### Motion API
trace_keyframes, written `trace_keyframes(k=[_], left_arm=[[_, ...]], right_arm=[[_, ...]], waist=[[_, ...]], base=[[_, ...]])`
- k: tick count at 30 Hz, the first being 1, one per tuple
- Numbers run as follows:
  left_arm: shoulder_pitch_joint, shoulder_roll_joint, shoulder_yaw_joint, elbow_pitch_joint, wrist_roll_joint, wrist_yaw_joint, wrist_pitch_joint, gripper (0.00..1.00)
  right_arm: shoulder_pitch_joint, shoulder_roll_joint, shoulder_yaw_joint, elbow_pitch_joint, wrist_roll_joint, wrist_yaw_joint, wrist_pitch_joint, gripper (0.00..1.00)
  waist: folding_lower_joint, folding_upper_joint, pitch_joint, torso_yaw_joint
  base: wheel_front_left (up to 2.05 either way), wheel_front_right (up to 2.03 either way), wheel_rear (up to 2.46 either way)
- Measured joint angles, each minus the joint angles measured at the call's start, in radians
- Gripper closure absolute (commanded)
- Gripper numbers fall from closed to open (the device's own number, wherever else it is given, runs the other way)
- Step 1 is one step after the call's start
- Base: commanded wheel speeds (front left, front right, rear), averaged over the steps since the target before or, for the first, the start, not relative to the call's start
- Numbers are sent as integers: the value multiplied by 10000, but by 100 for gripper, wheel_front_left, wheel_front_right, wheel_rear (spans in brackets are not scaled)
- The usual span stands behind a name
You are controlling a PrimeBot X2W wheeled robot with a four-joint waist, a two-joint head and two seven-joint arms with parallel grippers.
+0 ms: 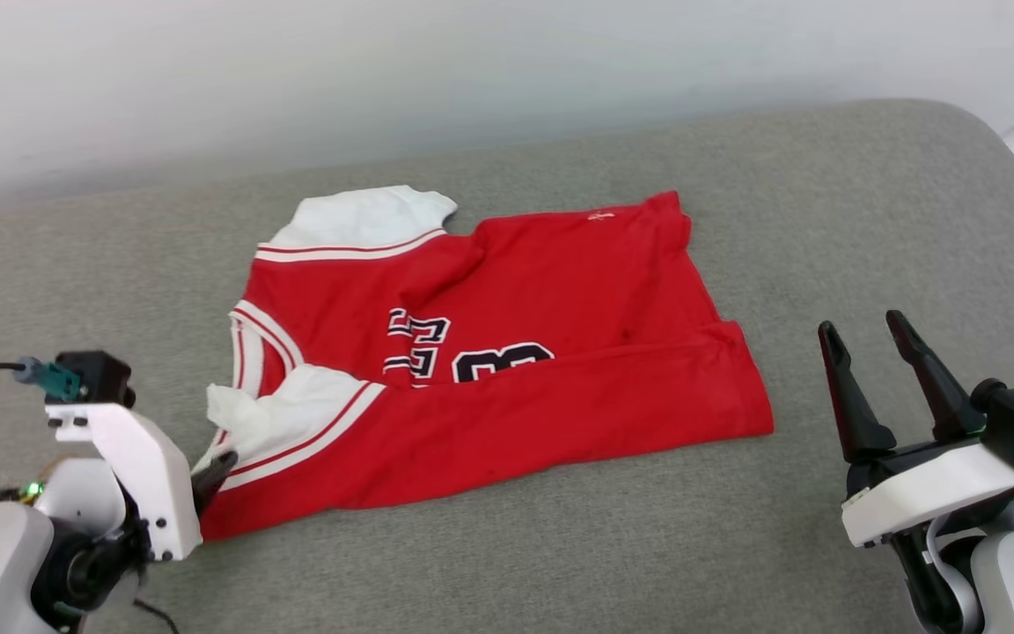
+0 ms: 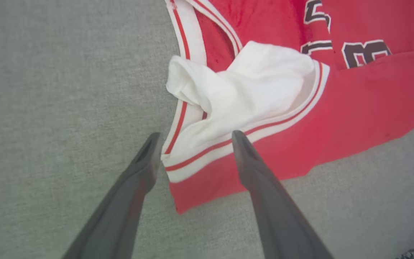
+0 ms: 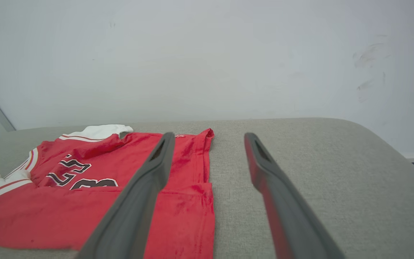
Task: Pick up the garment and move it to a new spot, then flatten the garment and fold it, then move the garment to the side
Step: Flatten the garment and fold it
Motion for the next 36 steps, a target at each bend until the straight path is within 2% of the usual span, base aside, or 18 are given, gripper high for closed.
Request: trace_keyframes(k=[5, 13, 14, 15, 16, 19, 20, 23, 28, 31, 36], left_arm=[[382, 328, -259, -178, -144, 422, 1143, 0], [156, 272, -479, 96, -174, 819, 1866, 0], [105, 244, -481, 150, -261, 819, 1975, 59], [51, 203, -477, 211, -343, 813, 2031, 92], [24, 174, -479, 259, -364, 773, 2036, 100], [-29, -63, -477, 397, -495, 621, 1910, 100], [-77, -261, -495, 502, -497, 449, 1620, 100], [-158, -345, -506, 474, -397, 353, 1321, 100], [-314, -520, -441, -31, -309, 357, 913, 100], [-473, -545, -431, -510, -219, 414, 830, 100], [-662, -598, -537, -1183, -94, 502, 832, 100]], right_arm=[[260, 378, -100, -506, -92, 0, 207, 0], [252, 508, -84, -821, -23, 0, 374, 0], [243, 500, -98, -851, 58, 0, 424, 0], [235, 476, -107, -876, 136, 0, 506, 0], [234, 435, -109, -903, 192, 0, 583, 0], [229, 253, -169, -978, 531, 0, 959, 0], [175, -25, -349, -1024, 897, 0, 1526, 0], [151, -288, -451, -1022, 1398, 0, 2587, 0], [-79, -901, -376, -347, 2059, -2, 5586, 0], [-447, -957, -211, 182, 2368, -2, 7037, 0], [-1323, -880, -109, 1032, 2533, -2, 8117, 0]], waist=[[1, 0, 314, -288], [0, 0, 862, -575], [0, 0, 900, -594], [-2, 0, 932, -605], [-2, 0, 951, -609], [-1, 0, 950, -561], [-2, 0, 910, -438], [-1, 0, 862, -250], [0, 0, 804, 160], [0, 0, 852, 454], [1, 0, 1166, 845]], base=[[0, 0, 0], [0, 0, 0], [0, 0, 0], [0, 0, 0], [0, 0, 0], [0, 0, 0], [0, 0, 0], [0, 0, 0], [0, 0, 0], [0, 0, 0], [0, 0, 0]])
